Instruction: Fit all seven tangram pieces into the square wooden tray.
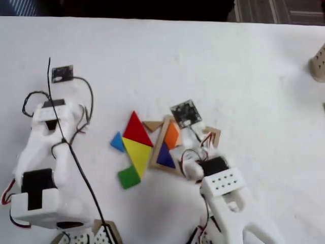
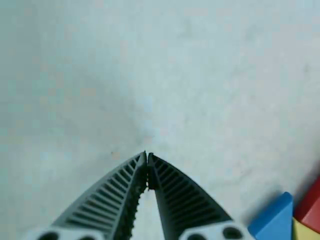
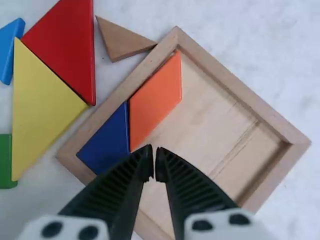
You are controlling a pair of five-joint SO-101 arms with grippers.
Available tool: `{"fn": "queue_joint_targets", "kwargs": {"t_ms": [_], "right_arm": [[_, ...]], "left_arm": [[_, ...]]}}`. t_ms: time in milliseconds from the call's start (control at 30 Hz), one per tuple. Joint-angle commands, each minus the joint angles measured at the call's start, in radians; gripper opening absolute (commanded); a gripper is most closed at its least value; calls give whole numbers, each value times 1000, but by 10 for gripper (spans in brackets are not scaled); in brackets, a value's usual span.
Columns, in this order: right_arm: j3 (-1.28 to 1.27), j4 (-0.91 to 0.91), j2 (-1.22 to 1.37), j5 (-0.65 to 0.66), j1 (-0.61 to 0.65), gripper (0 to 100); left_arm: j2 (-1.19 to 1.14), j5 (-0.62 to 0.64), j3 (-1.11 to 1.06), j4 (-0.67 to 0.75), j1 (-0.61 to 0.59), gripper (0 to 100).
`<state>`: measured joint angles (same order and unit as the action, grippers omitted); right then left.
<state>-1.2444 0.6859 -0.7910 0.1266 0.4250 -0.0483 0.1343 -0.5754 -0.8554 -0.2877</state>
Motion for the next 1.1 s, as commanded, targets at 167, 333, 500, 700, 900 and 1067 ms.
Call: {"fn": "queue_joint_targets", "kwargs": {"t_ms": [167, 333, 500, 700, 900, 1067], "right_arm": [[21, -58, 56, 2, 10, 18], [140, -53, 271, -3, -39, 18], [253, -53, 433, -3, -41, 18], [348, -53, 565, 0, 4, 18], [405, 16, 601, 2, 36, 18], [404, 171, 440, 2, -67, 18]], "left_arm": [[2, 14, 57, 20, -8, 26], [2, 14, 57, 20, -7, 26], [2, 14, 57, 21, -7, 26], [1, 14, 57, 21, -5, 26], [1, 14, 57, 21, -5, 26], [1, 14, 57, 21, -5, 27]]}}
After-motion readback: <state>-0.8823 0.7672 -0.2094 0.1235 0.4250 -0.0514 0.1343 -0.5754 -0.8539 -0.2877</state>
